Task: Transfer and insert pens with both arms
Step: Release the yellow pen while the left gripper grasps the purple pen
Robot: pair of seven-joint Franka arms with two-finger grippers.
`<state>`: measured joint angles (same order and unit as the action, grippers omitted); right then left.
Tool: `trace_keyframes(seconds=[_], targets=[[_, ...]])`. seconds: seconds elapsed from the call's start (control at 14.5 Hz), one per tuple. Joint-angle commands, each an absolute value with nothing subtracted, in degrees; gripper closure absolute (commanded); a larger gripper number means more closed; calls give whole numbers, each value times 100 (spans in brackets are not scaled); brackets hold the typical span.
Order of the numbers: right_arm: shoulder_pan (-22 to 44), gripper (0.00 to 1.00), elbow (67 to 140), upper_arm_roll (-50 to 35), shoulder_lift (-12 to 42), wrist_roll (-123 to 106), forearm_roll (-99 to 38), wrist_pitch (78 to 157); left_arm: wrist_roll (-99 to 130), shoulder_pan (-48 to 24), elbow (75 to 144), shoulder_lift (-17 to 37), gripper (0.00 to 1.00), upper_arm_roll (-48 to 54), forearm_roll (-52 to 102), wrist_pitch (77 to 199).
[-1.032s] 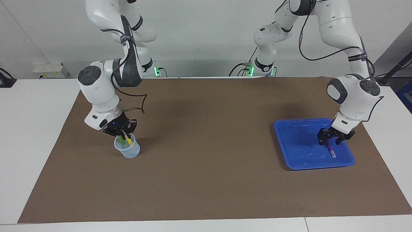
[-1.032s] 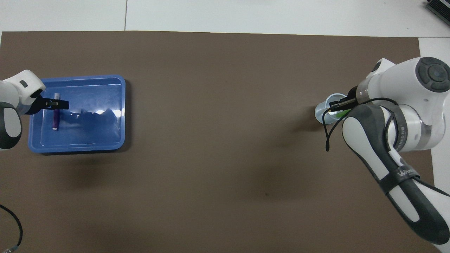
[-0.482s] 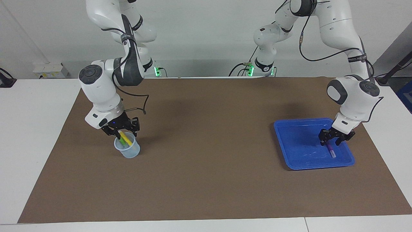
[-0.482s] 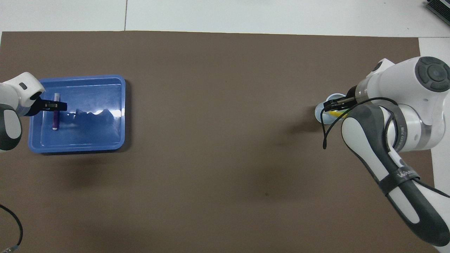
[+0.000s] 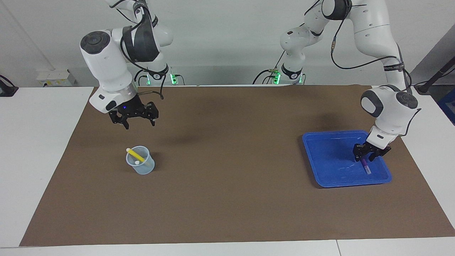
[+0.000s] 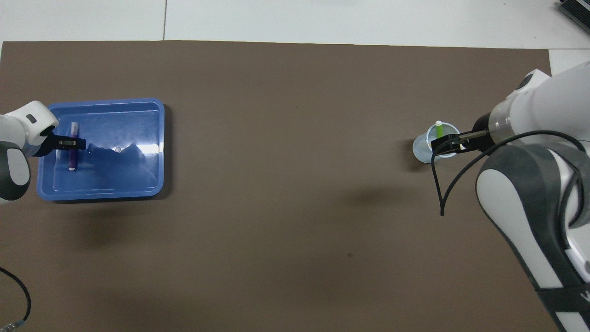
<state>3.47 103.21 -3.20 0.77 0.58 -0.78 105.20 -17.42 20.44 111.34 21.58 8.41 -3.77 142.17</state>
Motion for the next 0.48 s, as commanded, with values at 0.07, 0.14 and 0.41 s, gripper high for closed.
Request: trace_keyframes(seconds=[0.07, 0.14, 0.41], targets=[[316, 0, 10362, -378, -447, 185, -88, 10021, -1916, 2101, 11241, 2136, 75, 879, -501, 14361], [316, 0, 10362, -378, -544, 176, -88, 9933, -1916, 2101, 11250, 2136, 75, 879, -501, 14370], [316, 0, 10371, -378, -747, 185, -97, 9668, -1916, 2092, 11302, 2136, 69, 879, -501, 14414]])
